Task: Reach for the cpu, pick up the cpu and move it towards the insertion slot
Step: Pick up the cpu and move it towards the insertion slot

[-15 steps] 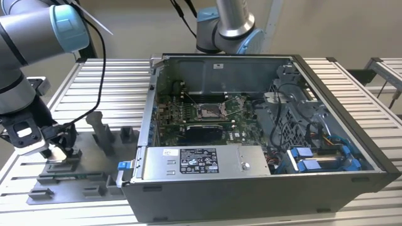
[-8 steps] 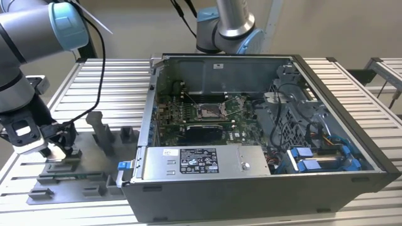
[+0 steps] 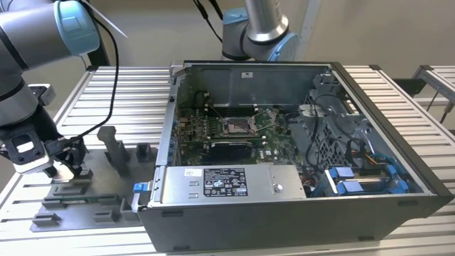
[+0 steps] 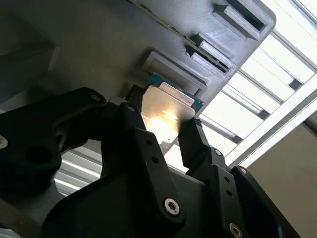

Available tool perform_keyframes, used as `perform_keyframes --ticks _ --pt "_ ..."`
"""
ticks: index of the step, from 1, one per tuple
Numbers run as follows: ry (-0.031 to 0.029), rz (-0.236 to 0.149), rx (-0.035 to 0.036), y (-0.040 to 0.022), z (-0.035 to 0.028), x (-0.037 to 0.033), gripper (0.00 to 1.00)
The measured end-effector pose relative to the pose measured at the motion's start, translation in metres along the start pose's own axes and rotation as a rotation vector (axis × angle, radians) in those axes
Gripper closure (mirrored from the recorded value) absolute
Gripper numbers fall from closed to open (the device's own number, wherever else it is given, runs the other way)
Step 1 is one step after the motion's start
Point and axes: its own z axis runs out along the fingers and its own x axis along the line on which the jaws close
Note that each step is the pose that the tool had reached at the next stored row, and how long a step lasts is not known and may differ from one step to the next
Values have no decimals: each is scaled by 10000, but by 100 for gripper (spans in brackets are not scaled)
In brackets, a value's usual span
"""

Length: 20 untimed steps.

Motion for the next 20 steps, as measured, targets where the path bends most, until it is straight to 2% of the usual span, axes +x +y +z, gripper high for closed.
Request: perform_keyframes --ticks 9,20 --pt "0 0 0 1 -30 0 100" --pt "0 0 1 6 -163 -2 100"
